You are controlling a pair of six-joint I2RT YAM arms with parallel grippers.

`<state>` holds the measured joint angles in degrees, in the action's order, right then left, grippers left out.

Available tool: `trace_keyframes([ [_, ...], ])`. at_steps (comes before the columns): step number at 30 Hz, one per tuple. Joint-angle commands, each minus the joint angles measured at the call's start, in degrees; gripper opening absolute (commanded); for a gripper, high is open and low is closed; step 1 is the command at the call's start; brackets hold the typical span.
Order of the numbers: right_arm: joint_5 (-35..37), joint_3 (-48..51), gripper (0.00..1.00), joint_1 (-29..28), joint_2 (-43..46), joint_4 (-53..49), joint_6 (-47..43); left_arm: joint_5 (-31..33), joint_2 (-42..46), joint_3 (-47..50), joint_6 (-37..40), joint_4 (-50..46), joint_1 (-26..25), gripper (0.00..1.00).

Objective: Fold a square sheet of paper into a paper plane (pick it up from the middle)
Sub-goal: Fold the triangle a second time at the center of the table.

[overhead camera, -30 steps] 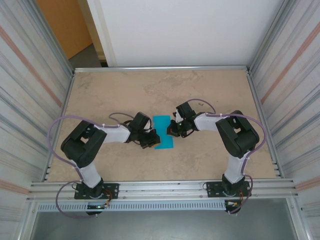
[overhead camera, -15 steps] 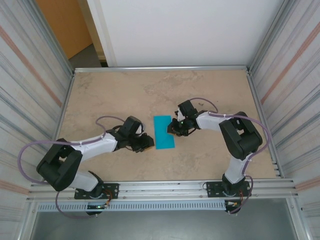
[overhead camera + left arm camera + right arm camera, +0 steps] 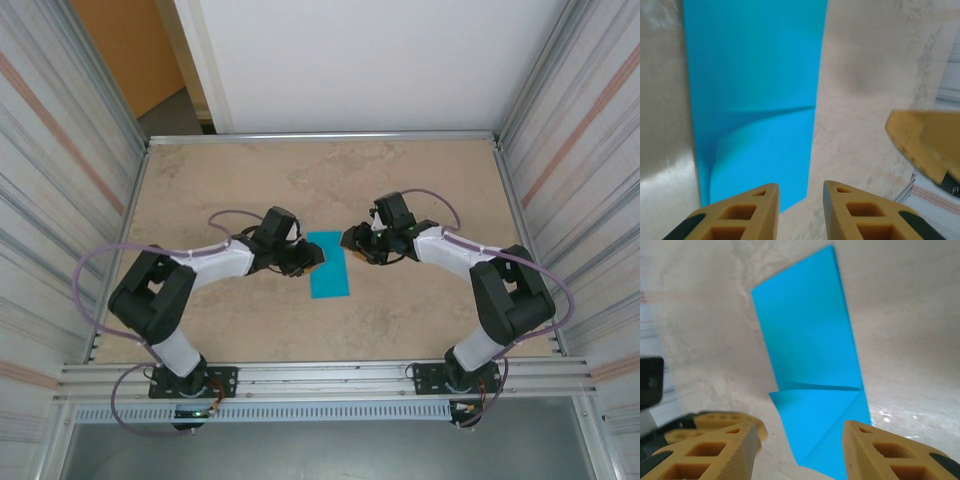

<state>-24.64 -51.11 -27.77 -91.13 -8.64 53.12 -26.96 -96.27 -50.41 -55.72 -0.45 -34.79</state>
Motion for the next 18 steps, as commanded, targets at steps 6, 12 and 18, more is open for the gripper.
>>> trace_keyframes([
  [6,1.3,-0.1,0.46,-1.7,-2.0,0.4,4.0,-4.9,-7.6,-5.1,2.2,0.1,2.5,0.28],
  [12,1.9,-0.6,0.49,-4.1,-4.3,0.8,7.4,-2.8,-7.5,-2.9,3.4,-2.1,3.8,0.28],
  [18,1.1,-0.1,0.48,-5.2,-6.3,4.1,10.4,-2.6,-7.8,-1.1,3.8,-2.3,4.4,0.26],
])
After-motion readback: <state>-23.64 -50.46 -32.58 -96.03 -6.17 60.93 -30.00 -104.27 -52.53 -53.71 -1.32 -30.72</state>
